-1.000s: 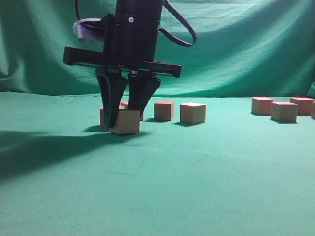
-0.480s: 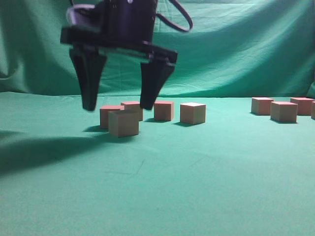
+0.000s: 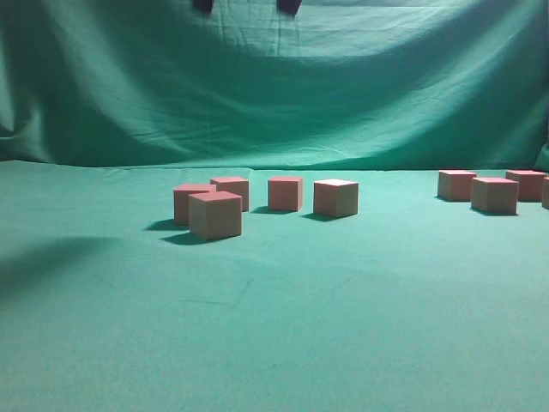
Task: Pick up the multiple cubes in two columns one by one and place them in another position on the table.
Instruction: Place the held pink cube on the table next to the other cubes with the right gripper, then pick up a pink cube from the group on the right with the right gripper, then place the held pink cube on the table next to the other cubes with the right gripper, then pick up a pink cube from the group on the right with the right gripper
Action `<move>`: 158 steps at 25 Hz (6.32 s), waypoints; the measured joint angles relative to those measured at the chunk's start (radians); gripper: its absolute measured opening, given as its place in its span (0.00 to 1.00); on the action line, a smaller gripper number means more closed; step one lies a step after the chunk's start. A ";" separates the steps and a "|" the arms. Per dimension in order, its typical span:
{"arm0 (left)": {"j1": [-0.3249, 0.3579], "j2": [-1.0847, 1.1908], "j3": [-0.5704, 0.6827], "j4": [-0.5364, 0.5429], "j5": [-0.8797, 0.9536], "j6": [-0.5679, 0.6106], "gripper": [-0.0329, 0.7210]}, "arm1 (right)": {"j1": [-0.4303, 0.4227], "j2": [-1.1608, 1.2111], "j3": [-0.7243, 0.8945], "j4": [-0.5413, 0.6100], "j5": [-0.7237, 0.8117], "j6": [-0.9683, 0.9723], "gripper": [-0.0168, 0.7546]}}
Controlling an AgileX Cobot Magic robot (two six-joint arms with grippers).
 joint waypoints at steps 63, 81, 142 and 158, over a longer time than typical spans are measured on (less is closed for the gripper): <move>0.000 0.000 0.000 0.000 0.000 0.000 0.04 | -0.471 -0.298 0.770 0.317 -0.293 -0.183 0.35; 0.000 0.000 0.000 0.000 0.000 0.000 0.04 | -0.058 -0.022 0.574 0.348 -0.324 -0.372 0.35; 0.000 0.000 0.000 0.000 0.000 0.000 0.04 | -0.448 -0.251 0.335 -0.048 -0.001 0.159 0.77; 0.000 0.000 0.000 0.000 0.000 0.000 0.04 | -0.556 -0.104 0.650 0.089 -0.397 0.116 0.77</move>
